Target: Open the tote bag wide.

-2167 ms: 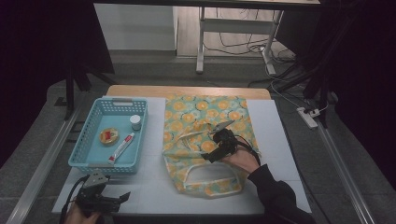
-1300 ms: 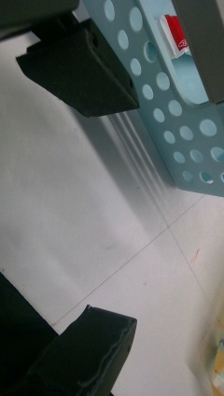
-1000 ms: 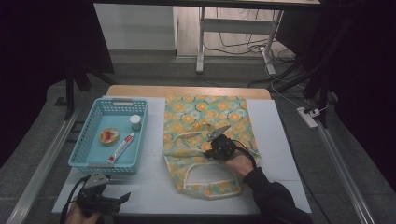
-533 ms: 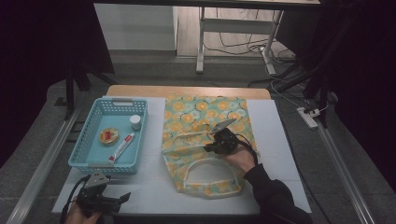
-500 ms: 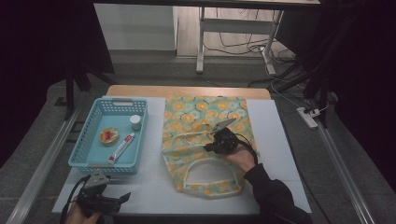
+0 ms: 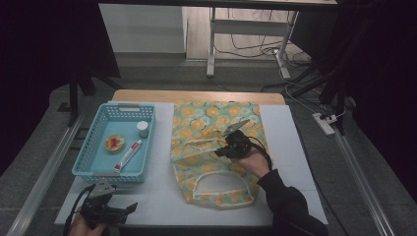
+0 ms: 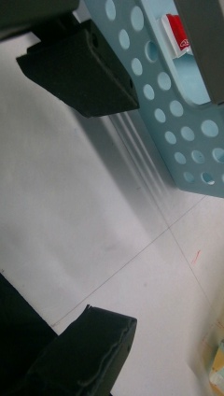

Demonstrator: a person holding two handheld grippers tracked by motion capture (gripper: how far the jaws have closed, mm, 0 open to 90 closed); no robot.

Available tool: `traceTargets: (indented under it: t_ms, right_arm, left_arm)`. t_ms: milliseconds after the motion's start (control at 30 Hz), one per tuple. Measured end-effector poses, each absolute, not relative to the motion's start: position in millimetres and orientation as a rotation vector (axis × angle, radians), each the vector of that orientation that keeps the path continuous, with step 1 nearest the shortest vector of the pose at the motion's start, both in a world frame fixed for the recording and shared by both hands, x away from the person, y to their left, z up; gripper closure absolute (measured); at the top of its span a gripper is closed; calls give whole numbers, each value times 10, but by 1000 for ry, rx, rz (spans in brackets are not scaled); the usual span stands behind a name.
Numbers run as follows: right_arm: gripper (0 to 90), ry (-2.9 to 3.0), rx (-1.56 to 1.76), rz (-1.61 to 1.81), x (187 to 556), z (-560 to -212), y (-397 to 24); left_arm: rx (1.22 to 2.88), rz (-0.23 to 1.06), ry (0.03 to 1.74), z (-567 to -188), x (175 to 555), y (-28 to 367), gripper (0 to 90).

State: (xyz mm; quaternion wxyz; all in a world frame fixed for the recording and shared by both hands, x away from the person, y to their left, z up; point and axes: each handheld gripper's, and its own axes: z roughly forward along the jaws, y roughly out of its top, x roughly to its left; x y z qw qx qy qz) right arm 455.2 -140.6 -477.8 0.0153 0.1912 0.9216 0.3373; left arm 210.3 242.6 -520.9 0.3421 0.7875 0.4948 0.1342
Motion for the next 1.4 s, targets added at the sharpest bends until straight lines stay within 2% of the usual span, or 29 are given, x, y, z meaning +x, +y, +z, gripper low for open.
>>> traceTargets:
  t_ms: [433,900,1400]
  right_arm:
    - [900,2845,576,1167,4565,-4583,-1269]
    - [900,2791,536,1230,4652,-4196,-1068]
    - [900,2729,524,1269,4765,-3913,-1021]
  left_arm:
    - [2044,348,1286,-5209,2103,2432,16]
    - [2037,343,1289,-5210,2105,2438,15]
    - [2003,326,1300,-5206,2104,2480,7]
